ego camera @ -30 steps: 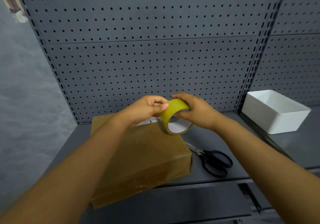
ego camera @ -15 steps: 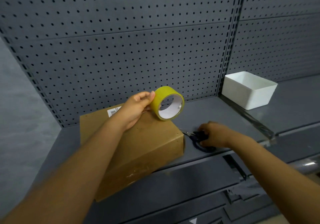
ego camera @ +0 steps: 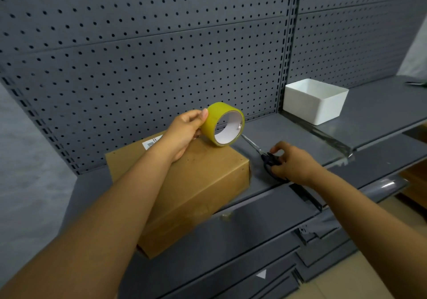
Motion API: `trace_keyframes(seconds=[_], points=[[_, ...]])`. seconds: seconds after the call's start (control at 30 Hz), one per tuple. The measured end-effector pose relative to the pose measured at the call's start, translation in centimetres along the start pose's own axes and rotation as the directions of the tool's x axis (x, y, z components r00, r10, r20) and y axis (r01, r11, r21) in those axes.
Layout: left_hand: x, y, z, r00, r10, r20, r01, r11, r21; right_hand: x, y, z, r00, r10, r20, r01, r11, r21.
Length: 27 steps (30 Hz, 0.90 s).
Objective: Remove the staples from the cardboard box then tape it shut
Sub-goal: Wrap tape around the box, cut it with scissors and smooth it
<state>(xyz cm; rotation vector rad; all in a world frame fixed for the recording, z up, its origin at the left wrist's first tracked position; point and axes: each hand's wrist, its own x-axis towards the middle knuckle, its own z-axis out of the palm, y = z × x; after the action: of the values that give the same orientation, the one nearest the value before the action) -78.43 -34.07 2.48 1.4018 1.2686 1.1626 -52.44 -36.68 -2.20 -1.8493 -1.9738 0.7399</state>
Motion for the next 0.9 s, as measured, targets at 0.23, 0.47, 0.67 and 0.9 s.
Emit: trace_keyframes(seconds=[0.23,0.47,0.67,0.9], points=[[0.5,0.6,-0.3,1.0,-0.016,0.018,0.015,0.999,0.03,-2.8,-1.7,-0.9,0.993,-0.052,-0.104,0.06,0.995,0.074],[0.4,0.4,0.1,0.998,-0.046,-0.048,0.043,0.998,-0.055,-5.4,-0.7,-2.9,0.999,-0.047,0.008,0.045,0.986,0.161],[0.3,0.5,0.2,0.993,-0.086,-0.075,0.075,0.986,-0.149,-7.0,-2.1,-3.9,0.966,-0.197,0.166,0.163,0.967,0.197],[0.1,0.5,0.3,0.993,-0.096,-0.075,0.084,0.985,-0.149,-6.9,-6.0,-1.5,0.976,-0.193,0.102,0.202,0.976,-0.085]])
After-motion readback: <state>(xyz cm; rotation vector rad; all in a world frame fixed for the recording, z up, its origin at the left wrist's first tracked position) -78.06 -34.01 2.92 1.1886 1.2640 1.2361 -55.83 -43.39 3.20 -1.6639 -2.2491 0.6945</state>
